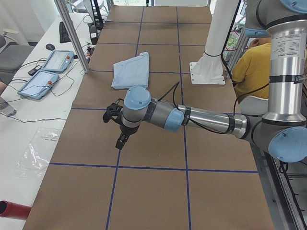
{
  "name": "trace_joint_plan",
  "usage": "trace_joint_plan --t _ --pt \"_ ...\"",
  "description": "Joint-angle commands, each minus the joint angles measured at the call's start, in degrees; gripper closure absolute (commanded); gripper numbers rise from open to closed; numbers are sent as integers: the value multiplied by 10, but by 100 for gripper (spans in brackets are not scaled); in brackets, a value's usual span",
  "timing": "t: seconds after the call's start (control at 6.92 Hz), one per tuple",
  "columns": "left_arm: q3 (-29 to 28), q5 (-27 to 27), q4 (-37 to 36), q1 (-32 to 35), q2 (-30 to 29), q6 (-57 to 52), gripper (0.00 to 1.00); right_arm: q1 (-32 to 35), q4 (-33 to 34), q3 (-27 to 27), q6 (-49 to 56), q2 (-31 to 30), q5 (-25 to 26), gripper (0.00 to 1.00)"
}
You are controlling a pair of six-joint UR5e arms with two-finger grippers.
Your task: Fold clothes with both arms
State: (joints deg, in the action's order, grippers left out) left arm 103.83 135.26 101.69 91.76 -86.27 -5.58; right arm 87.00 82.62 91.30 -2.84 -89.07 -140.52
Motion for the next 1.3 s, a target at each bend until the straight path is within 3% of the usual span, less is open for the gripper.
trace_joint_plan --t 0.0,1.16 --pt "1 0 1 0 0 0 0 -2 0 2 -1 0 0 0" --pt "28 26 1 -4 22 0 0 -6 1 28 0 5 2 0"
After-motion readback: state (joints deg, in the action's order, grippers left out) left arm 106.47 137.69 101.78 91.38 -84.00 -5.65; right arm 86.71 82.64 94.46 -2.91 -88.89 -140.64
